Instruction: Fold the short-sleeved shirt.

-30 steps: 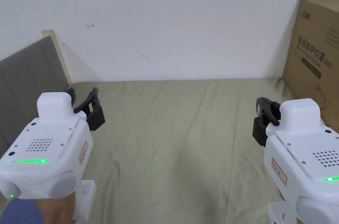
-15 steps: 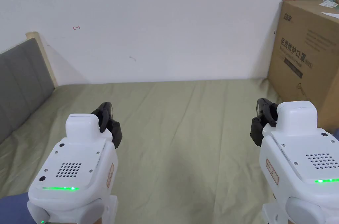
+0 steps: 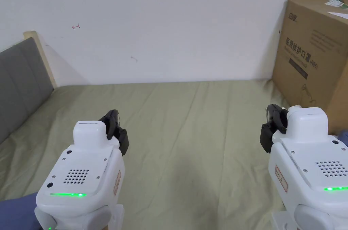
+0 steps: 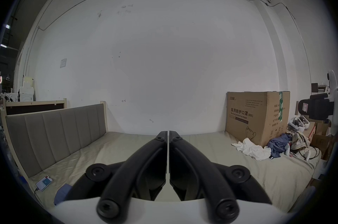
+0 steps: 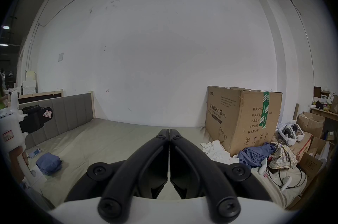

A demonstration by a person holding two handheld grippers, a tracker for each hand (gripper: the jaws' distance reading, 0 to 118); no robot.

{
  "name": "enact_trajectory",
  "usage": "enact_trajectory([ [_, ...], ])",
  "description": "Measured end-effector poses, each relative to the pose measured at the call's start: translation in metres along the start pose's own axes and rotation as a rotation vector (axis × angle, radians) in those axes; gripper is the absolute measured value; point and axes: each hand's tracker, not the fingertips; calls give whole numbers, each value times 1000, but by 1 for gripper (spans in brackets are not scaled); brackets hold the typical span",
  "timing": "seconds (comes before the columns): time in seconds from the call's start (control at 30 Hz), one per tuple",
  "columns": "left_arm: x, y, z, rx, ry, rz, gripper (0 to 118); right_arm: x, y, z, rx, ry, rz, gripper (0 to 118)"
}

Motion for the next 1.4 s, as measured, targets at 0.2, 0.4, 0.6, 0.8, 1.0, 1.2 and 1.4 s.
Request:
enact_trajectory([
  [0.2,0,0,0,-9,-9,1,5,1,-1,0,4,-6,-6,3],
  [0.4,0,-2,-1,-15,-11,4,5,1,-2,0,-1,-11,0,3],
  [0.6,-1,-3,-1,-18,-12,6,5,1,-1,1,3,-12,0,3],
  [0.8,-2,-3,0,-20,-11,-2,5,1,-2,0,3,-8,0,3],
  [1.0,-4,-2,0,-26,-7,0,5,0,-2,1,4,-6,2,3],
  [1.2,-5,-3,0,-30,-8,-2,5,0,-1,2,5,-8,1,3],
  [1.4,-6,-3,1,-34,-7,-2,5,-1,-1,2,5,-6,1,3],
])
